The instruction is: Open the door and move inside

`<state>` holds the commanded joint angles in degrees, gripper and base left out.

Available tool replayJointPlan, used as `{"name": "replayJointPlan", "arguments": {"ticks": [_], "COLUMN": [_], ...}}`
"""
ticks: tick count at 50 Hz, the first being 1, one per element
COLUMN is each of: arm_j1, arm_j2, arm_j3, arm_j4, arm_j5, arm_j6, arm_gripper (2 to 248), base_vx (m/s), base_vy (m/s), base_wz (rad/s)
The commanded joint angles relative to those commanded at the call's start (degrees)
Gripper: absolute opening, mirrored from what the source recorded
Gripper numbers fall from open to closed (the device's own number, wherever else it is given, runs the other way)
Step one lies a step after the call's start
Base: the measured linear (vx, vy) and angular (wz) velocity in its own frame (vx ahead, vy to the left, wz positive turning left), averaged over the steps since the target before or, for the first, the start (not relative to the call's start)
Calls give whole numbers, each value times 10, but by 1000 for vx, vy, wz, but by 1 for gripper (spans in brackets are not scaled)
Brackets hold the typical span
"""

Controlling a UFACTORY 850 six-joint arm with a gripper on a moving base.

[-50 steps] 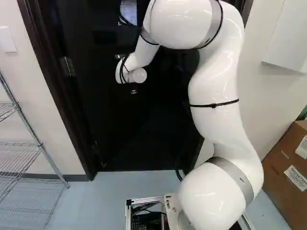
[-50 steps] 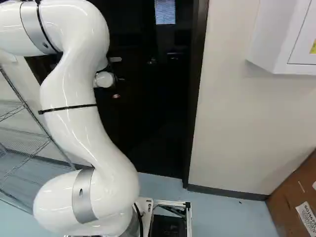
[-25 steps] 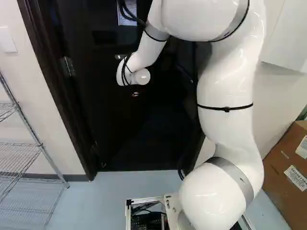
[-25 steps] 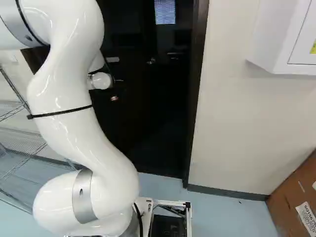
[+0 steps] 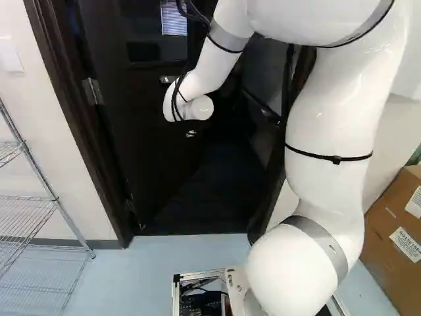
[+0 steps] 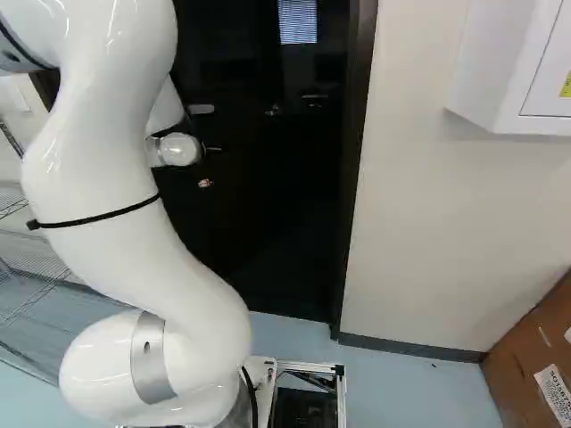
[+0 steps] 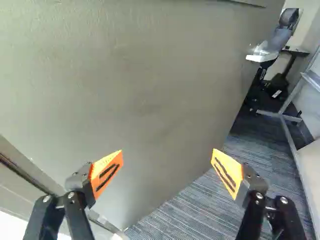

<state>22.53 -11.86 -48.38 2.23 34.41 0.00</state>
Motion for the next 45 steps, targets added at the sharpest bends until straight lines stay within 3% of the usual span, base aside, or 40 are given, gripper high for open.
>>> {"name": "replayJointPlan", "arguments": {"ticks": [45], "arm_j1": [-16], "arm_j2": [140], "arm_j3": [149], "arm_j4": [0], "arm_j5": [0], "arm_j6": [0], "arm_gripper": [247], "base_vx": [0], "base_vy": [0], "base_wz": [0]}}
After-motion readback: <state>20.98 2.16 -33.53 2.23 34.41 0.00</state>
